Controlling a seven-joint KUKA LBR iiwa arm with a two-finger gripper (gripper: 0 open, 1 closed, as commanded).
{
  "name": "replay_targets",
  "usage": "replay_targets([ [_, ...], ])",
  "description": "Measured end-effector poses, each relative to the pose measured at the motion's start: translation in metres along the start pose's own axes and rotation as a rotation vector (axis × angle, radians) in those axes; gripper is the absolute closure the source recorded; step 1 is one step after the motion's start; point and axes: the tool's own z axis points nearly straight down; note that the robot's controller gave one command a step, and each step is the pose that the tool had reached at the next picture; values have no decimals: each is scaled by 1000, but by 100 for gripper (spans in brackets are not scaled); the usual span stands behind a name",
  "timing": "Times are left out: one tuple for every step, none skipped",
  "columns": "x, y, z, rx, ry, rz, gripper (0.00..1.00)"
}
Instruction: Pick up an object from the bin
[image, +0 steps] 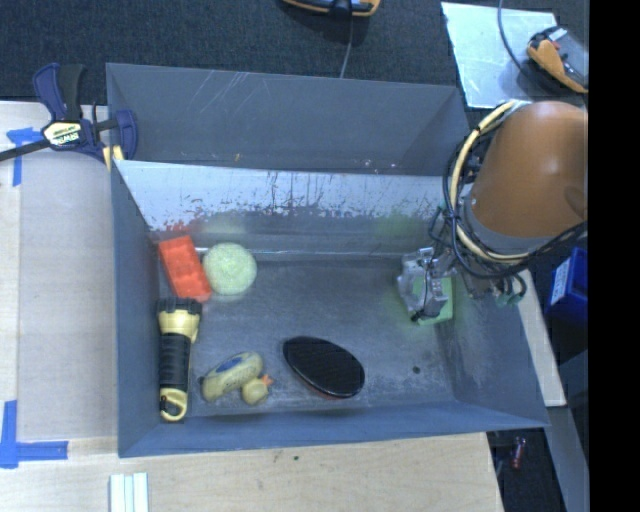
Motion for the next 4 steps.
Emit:
replay_targets([
  [0,0,0,0,0,0,100],
  [28,14,57,-1,3,-85,100],
  [29,-13,80,4,-8,-136,100],
  [46,76,99,-4,-5,-140,100],
])
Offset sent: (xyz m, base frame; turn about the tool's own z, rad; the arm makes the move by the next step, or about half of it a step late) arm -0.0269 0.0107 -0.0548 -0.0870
